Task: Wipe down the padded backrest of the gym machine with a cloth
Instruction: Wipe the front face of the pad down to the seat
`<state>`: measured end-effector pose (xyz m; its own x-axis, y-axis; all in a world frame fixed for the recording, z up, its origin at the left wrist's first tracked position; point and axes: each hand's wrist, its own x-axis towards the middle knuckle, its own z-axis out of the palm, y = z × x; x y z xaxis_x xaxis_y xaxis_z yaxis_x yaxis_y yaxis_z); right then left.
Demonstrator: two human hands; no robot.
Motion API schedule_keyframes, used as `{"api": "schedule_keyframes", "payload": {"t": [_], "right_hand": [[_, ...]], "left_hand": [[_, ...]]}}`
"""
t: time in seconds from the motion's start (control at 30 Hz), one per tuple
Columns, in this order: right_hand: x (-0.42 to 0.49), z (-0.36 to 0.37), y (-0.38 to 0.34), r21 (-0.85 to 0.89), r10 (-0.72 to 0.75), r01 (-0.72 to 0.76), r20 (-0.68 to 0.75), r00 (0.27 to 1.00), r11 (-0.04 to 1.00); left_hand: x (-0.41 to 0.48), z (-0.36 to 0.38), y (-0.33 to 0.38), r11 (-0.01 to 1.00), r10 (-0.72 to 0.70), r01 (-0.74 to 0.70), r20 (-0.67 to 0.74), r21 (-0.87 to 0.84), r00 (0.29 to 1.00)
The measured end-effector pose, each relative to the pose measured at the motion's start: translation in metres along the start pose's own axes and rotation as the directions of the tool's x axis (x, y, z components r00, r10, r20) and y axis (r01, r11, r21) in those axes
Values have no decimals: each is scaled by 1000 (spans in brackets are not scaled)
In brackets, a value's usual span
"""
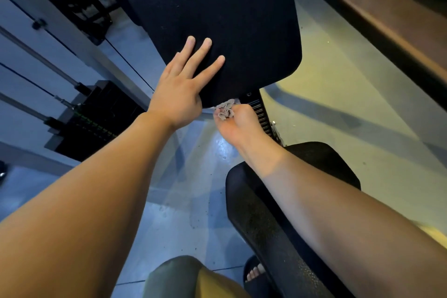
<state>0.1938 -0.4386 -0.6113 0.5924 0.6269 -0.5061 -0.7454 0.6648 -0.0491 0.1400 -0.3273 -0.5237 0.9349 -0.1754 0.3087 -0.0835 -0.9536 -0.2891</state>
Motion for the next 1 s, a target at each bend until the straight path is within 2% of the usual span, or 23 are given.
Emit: {"api": "schedule_keyframes", "payload": {"t": [0.07,0.2,0.37,0.4,0.47,0.57,0.63,0.7,0.77,0.83,0.9,0.93,1.0], "right_hand": [[4,2,-5,6,-2,2,-2,1000,1000],[-11,-7,-5,-174,-8,33,140,990,984],[-38,-33,-18,-228,23,36,250,968,973],[-40,-35,-22,-256,-7,73,249,968,964],[-35,-29,-30,-265,-82,120,150,985,957],[-21,-6,-29,-157,-78,79,11,997,984],[-30,-7,-22,-215,-29,41,62,998,976],[-47,-21,-23,-395,-13,85,181,983,915],[-55,-37,-40,-501,-111,226,248,962,835],[-50,-37,-65,-471,-345,351,103,933,809],[-41,-33,-86,-487,-540,441,-77,838,754],[-37,-31,-91,-533,-592,459,-101,799,710],[-38,-20,-81,-626,-587,430,-55,808,650]], "left_hand": [[1,-2,-2,1000,17,-17,8,-4,1000],[1,4,3,1000,-10,10,-20,12,1000],[0,8,2,1000,-5,6,-45,23,999],[0,8,2,1000,-15,16,-48,22,999],[1,9,4,999,-28,29,-61,22,998],[1,10,7,998,-43,45,-65,31,997],[1,10,8,998,-49,51,-59,34,997],[1,11,7,998,-45,48,-55,42,997],[1,11,7,998,-46,49,-54,50,997],[1,10,10,997,-54,57,-49,50,997],[1,9,14,997,-66,67,-29,39,997],[1,9,15,996,-77,78,-17,33,997],[0,6,16,996,-87,87,-1,17,996]]}}
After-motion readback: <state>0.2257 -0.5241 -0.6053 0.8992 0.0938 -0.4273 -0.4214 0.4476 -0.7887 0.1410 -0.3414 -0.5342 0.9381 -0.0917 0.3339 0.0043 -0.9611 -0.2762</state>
